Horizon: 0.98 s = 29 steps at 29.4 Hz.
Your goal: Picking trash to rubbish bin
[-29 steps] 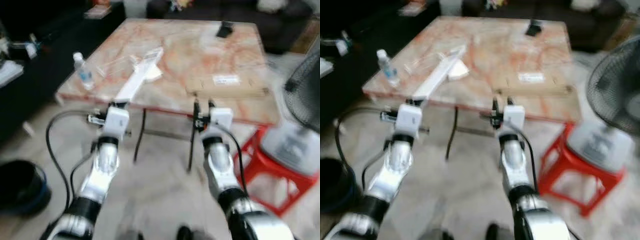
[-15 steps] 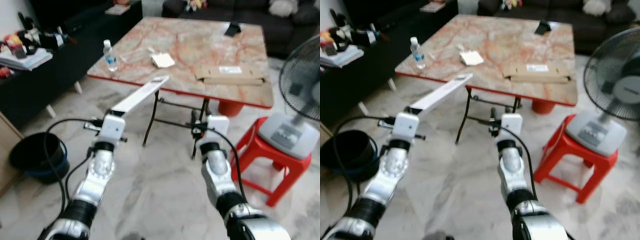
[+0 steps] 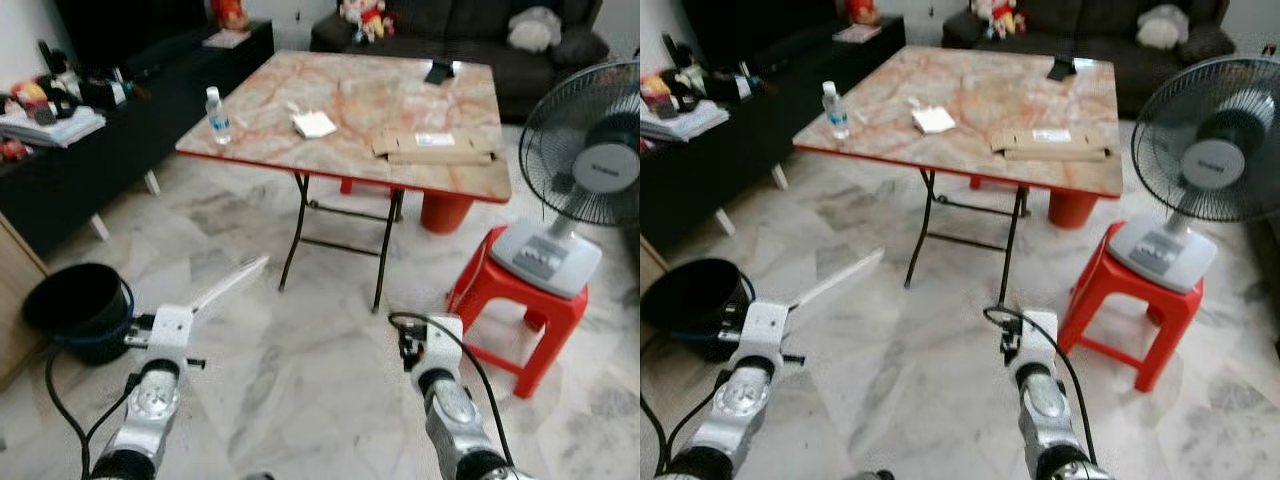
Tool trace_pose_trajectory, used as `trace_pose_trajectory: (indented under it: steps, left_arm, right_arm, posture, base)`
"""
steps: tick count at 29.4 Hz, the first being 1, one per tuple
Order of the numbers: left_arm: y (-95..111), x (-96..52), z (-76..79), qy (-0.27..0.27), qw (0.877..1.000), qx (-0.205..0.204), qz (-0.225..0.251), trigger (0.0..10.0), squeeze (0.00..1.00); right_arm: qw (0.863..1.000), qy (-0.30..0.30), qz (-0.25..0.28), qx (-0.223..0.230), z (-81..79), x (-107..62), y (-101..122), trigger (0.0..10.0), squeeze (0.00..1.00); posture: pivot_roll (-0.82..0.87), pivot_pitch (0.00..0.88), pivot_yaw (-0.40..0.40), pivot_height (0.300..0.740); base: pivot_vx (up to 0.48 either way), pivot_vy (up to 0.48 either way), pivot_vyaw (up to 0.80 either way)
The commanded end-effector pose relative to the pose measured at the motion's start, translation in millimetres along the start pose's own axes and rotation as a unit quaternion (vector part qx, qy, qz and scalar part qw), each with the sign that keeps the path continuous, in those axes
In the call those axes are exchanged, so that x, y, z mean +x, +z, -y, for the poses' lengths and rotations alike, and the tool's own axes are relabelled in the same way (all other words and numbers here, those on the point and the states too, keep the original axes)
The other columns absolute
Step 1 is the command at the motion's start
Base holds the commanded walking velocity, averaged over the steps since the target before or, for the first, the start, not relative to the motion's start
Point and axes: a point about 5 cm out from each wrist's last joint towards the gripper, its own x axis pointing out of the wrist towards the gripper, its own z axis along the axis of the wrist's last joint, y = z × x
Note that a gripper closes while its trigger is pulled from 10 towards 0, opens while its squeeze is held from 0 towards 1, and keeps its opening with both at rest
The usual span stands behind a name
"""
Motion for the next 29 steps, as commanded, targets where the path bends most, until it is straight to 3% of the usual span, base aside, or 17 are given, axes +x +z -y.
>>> trace_pose_trajectory:
  steps: [1,4,8,15,20,23,29]
  left_arm:
    - [-7.6,-0.8,-7.9,0.014,1.000,0.000,-0.017,10.0,0.00]
    - [-34.7,-11.0,-14.9,0.021,0.997,-0.007,-0.079,10.0,0.00]
    - [-66.7,-29.5,-12.6,0.020,0.987,-0.028,-0.156,10.0,0.00]
    - [-78.2,-38.5,-8.9,0.013,0.983,-0.035,-0.180,10.0,0.00]
    - [-98.2,-54.7,1.1,-0.008,0.971,-0.031,-0.238,10.0,0.00]
    - [-105.2,-60.5,0.0,0.006,0.965,-0.040,-0.261,10.0,0.00]
    - [-110.9,-66.4,2.6,0.015,0.959,-0.044,-0.279,10.0,0.00]
  right_arm:
    - [1.000,0.006,-0.015,-0.006,-1.8,-1.1,-4.9,10.0,0.00]
    - [0.999,0.012,-0.044,-0.016,-2.7,-4.9,-15.9,10.0,0.00]
    - [0.997,-0.004,-0.066,-0.026,2.3,-8.4,-24.4,10.0,0.00]
    - [0.997,-0.013,-0.081,-0.017,6.6,-12.4,-31.9,10.0,0.00]
    - [0.992,-0.017,-0.121,-0.010,7.8,-21.8,-50.5,10.0,0.00]
    - [0.990,-0.006,-0.141,0.003,5.5,-25.3,-57.7,10.0,0.00]
    - [0.986,-0.013,-0.166,-0.002,8.8,-30.7,-66.9,10.0,0.00]
  posture:
    - [0.13,0.123,-0.008,0.740]
    - [0.12,0.127,-0.009,0.740]
    - [0.11,0.129,0.001,0.740]
    - [0.11,0.133,0.006,0.740]
    - [0.11,0.147,0.005,0.740]
    - [0.11,0.146,0.008,0.740]
    - [0.11,0.147,-0.005,0.740]
  base:
    - [0.000,0.000,0.00]
    - [0.000,0.000,0.00]
    - [0.000,0.000,0.67]
    - [0.000,0.000,0.79]
    - [0.000,0.000,0.00]
    - [0.000,0.000,0.00]
    - [0.000,0.000,0.00]
